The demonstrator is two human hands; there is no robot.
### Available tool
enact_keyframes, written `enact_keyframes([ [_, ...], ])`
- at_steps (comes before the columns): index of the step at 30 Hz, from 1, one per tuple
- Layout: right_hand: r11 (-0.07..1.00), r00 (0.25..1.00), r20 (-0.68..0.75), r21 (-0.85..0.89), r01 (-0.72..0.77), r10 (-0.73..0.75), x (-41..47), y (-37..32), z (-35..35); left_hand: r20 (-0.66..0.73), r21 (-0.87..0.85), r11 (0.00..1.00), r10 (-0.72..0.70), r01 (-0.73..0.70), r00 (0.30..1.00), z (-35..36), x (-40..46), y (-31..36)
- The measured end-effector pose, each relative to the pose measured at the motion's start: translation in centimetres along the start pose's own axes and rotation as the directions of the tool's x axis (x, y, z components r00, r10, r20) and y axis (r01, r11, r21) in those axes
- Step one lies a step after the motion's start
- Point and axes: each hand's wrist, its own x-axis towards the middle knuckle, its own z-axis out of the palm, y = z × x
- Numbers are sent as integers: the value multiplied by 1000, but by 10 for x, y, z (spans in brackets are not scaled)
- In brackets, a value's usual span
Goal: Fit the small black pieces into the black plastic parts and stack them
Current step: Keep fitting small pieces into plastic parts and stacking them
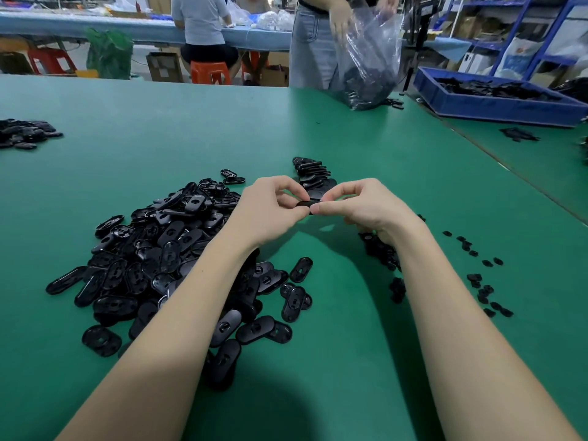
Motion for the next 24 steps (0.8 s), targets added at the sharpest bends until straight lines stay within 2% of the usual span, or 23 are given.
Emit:
enact_keyframes([
  [3, 998, 999, 15, -23, 51, -51, 2, -2, 1, -27, 21, 999, -23, 24, 999, 0, 1, -1],
  [9, 989, 992, -87, -124, 79, -90, 6, -1, 9, -65, 7, 999, -38, 38, 997, 0, 0, -2],
  [18, 995, 994, -70, -64, 81, -85, 5, 7, 13, -62, 70, 997, -24, 29, 998, 1, 2, -5],
  [24, 994, 991, -79, 5, 112, -112, 6, 12, 16, -34, 26, 999, -32, 33, 999, 3, 3, -9],
])
